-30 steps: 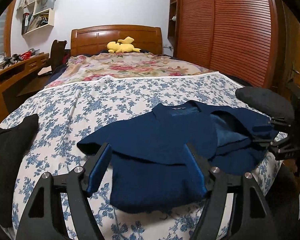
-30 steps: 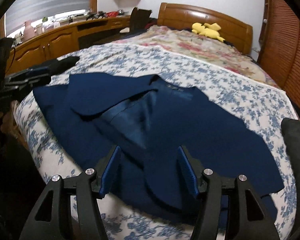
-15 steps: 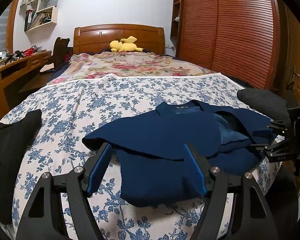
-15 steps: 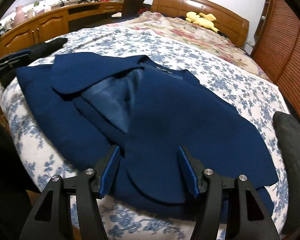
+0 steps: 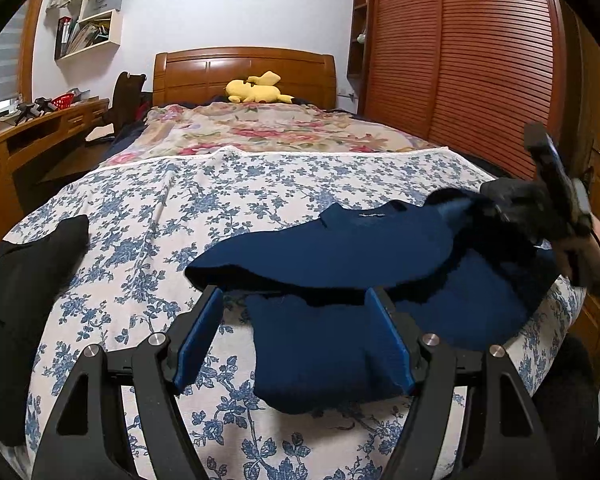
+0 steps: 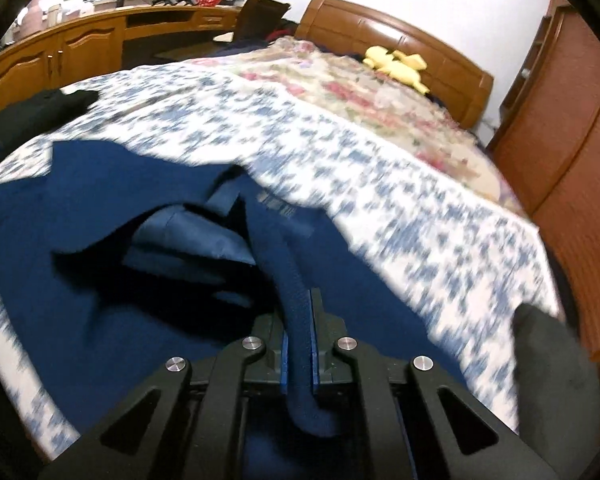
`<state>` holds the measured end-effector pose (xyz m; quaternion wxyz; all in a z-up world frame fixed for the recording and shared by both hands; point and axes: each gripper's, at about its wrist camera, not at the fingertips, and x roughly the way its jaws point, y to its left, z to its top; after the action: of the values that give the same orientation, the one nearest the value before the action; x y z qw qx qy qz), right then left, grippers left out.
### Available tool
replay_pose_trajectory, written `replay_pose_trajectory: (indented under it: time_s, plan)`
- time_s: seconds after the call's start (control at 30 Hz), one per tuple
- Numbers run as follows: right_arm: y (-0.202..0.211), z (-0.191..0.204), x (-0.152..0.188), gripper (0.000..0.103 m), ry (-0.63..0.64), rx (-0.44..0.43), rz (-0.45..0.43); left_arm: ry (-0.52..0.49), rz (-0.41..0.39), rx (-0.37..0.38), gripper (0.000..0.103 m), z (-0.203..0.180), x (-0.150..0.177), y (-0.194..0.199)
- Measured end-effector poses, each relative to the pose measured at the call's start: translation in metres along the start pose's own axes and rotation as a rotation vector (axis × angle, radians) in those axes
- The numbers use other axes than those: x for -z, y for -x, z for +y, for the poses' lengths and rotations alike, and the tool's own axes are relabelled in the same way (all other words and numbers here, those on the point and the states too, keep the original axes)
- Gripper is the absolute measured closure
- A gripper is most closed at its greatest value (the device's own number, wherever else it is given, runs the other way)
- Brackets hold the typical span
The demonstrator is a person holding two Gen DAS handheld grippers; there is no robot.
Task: Fold large clothes
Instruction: 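Grasp the side of the folded jacket with the right gripper, then fold the held side over the jacket with the right gripper and release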
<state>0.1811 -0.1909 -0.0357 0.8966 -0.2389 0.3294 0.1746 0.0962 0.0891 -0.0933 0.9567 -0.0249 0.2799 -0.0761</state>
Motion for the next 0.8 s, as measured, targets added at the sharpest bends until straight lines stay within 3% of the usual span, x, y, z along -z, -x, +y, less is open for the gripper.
replay_pose_trajectory:
  time_s: [0.17, 0.37, 0.5, 0.6, 0.8]
  plan:
    - [-0.04, -0.01, -0.04, 0.096, 0.025, 0.065, 0.017, 0.002, 0.002, 0.0, 0.029, 0.001, 0.0, -0.001]
    - [-0.08, -0.014, -0.066, 0.093, 0.021, 0.116, 0.049, 0.002, 0.001, 0.001, 0.029, 0.001, 0.0, -0.001]
    - [-0.091, -0.022, -0.078, 0.061, -0.004, 0.159, 0.052, 0.004, 0.002, 0.004, 0.029, 0.002, 0.0, -0.002]
    - [-0.091, -0.029, -0.086, 0.043, -0.028, 0.188, 0.033, 0.005, 0.004, 0.006, 0.029, 0.003, 0.0, -0.002]
    - [-0.084, -0.029, -0.094, 0.038, -0.013, 0.302, -0.002, 0.007, 0.0, 0.011, 0.029, 0.003, -0.001, -0.003]
